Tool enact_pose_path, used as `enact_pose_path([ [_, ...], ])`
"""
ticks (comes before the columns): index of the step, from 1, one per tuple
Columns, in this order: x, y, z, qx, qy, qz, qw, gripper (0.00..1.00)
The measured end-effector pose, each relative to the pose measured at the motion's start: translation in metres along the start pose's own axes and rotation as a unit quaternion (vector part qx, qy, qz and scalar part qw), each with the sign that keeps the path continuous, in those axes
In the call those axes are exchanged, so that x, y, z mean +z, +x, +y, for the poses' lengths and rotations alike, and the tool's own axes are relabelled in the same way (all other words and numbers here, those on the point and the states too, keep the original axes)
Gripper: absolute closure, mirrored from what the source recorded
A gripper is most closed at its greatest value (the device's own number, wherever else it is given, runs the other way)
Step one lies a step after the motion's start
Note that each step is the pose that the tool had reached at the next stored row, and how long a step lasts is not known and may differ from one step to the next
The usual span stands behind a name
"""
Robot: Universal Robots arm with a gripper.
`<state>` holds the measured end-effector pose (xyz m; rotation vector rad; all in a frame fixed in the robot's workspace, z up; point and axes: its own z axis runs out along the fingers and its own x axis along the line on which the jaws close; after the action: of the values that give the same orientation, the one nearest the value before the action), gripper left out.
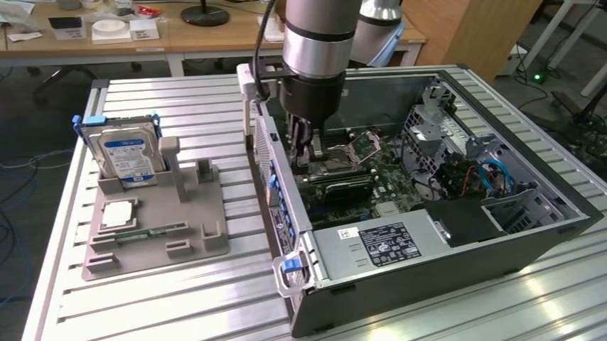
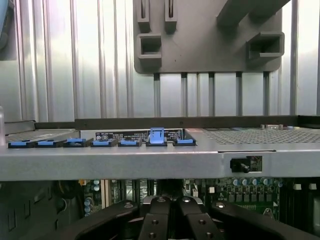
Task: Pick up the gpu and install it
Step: 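Press down on the gpu until it lock into place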
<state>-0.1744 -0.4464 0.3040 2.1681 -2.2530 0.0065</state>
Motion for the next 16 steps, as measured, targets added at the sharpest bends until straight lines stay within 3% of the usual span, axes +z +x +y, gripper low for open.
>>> enact_pose_path([
  [16, 0.0033, 0.0035, 0.006, 0.0, -0.0023, 0.0006, 1.0, 0.9],
])
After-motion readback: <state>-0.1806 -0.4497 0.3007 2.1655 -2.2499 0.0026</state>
